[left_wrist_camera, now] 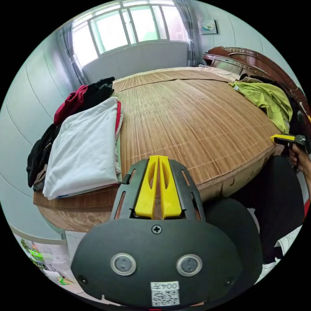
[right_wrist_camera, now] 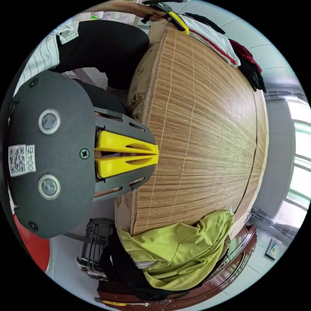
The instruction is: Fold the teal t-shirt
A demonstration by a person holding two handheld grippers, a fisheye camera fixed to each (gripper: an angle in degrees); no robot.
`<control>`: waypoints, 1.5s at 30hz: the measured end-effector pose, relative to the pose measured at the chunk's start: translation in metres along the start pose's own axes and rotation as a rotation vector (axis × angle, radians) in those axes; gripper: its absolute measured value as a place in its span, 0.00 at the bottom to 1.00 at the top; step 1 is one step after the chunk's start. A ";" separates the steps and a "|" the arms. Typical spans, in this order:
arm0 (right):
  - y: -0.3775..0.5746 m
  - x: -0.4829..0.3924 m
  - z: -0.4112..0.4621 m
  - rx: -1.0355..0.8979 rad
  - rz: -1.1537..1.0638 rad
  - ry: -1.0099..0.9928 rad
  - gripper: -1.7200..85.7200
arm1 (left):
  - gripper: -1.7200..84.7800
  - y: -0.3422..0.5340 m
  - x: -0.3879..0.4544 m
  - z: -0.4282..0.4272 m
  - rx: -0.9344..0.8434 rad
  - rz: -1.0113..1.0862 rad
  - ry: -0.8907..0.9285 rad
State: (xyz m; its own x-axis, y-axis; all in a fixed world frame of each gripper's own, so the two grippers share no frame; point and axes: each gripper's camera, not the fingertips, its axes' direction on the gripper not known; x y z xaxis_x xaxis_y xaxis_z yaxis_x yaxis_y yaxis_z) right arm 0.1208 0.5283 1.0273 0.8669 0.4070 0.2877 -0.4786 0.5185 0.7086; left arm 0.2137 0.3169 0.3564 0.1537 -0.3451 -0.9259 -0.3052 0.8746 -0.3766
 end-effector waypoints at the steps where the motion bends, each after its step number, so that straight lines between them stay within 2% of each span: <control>1: 0.001 0.004 -0.010 0.012 0.018 -0.017 0.01 | 0.03 0.004 0.011 0.017 -0.051 0.023 0.003; 7: 0.008 0.012 -0.059 0.103 0.000 -0.030 0.01 | 0.02 0.033 0.027 0.054 -0.017 -0.007 0.012; 10: 0.005 0.029 -0.085 0.114 0.046 -0.095 0.01 | 0.02 0.038 0.028 0.070 -0.044 -0.019 0.032; 17: 0.005 0.061 -0.143 0.191 0.121 -0.211 0.01 | 0.02 0.045 0.045 0.100 -0.111 -0.011 -0.043; 21: 0.031 0.088 -0.196 0.281 0.261 -0.209 0.02 | 0.02 0.048 0.038 0.111 -0.133 -0.040 -0.016; 25: 0.078 0.127 -0.240 0.309 0.402 -0.251 0.09 | 0.02 0.050 0.032 0.122 -0.153 -0.031 -0.011; 29: 0.117 0.179 -0.275 0.330 0.546 -0.169 0.12 | 0.02 0.053 0.020 0.128 -0.155 -0.070 0.003; 32: 0.110 0.246 -0.308 0.372 0.629 -0.020 0.14 | 0.02 0.053 0.013 0.131 -0.161 -0.085 -0.003; 34: 0.075 0.308 -0.336 0.395 0.665 0.079 0.16 | 0.02 0.052 0.009 0.132 -0.168 -0.082 -0.013; 38: 0.005 0.378 -0.363 0.373 0.649 0.216 0.17 | 0.02 0.048 -0.004 0.131 -0.185 -0.107 -0.024; 45: -0.105 0.452 -0.359 0.158 0.621 0.379 0.17 | 0.02 0.039 -0.033 0.124 -0.197 -0.134 -0.024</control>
State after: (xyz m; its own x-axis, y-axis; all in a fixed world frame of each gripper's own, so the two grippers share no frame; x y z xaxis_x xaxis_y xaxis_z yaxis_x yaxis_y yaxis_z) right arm 0.5133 0.9283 0.8514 0.3226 0.8361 0.4437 -0.8141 0.0060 0.5806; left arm 0.3131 0.4049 0.3757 0.2269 -0.4433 -0.8672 -0.4573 0.7376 -0.4968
